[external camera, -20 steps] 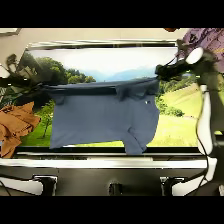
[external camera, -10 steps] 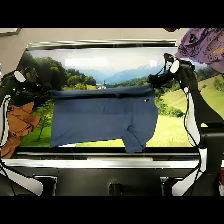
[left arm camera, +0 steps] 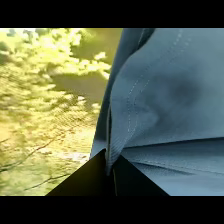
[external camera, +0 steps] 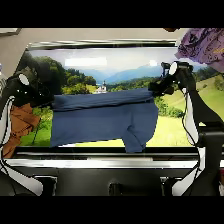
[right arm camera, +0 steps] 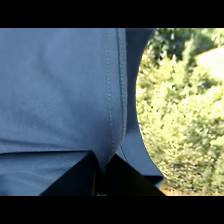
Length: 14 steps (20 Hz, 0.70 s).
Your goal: Fold the clothes and pants, and hang the long-sleeved shirts on hangers.
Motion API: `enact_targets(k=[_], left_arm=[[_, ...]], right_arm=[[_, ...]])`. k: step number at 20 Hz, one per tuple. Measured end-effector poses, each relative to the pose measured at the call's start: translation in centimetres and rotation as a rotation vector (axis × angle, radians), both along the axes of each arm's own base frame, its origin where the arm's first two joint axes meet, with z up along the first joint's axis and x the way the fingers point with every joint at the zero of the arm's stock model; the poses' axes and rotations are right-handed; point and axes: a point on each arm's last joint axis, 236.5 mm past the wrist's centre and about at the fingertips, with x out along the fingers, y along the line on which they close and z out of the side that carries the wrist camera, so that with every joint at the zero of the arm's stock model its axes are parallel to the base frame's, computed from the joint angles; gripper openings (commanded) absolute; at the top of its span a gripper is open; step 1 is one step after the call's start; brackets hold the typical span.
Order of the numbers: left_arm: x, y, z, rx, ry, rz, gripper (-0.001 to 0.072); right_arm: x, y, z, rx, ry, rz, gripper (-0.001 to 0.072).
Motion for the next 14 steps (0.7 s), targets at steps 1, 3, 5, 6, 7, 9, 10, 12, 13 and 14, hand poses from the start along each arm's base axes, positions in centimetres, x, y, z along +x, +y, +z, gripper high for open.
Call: enact_targets(k=[1, 3, 5, 6, 7, 9, 10, 12, 13, 14], left_arm=[[-0.2, -0.1, -0.2, -0.001, 0.013, -0.002, 0.0015], [-0.6, -0.5, -0.7, -0.004, 0.038, -0.007, 0.0015], [-0.9, -0.8, -1.2, -0.006, 0.057, -0.014, 0.0016], [-1.0, -1.0, -1.5, -0.007, 0.065, -0.017, 0.0018], [-1.1, -1.2, -1.8, -0.009, 0.074, -0.021, 0.0027], [-1.2, -1.4, -2.0, -0.01, 0.083, -0.026, 0.0278], [-1.1, -1.7, -2.0, -0.018, 0.085, -0.019, 0.0456], [-0.8, -1.7, -1.7, -0.014, 0.078, -0.017, 0.0664], [-0.4, -1.0, -1.4, 0.008, 0.064, -0.019, 0.0672], [0.3, -0.4, -0.5, 0.032, 0.043, -0.02, 0.0672]], right_arm=[[-0.2, 0.0, -0.5, -0.002, 0.016, 0.001, 0.003], [-0.5, -0.1, -1.3, -0.004, 0.042, 0.003, 0.003], [-0.8, -0.1, -2.1, -0.005, 0.064, 0.004, 0.003], [-1.0, -0.1, -2.4, -0.005, 0.077, 0.004, 0.003], [-1.1, -0.1, -2.8, -0.006, 0.085, 0.005, 0.0032], [-1.4, 0.0, -3.2, -0.003, 0.105, 0.006, 0.0142], [-1.5, 0.0, -3.3, -0.001, 0.111, 0.006, 0.0269], [-1.7, 0.4, -3.3, 0.018, 0.119, 0.006, 0.05], [-1.8, 0.8, -3.0, 0.034, 0.12, 0.009, 0.05], [-2.0, 1.3, -2.3, 0.055, 0.116, 0.02, 0.0501]])
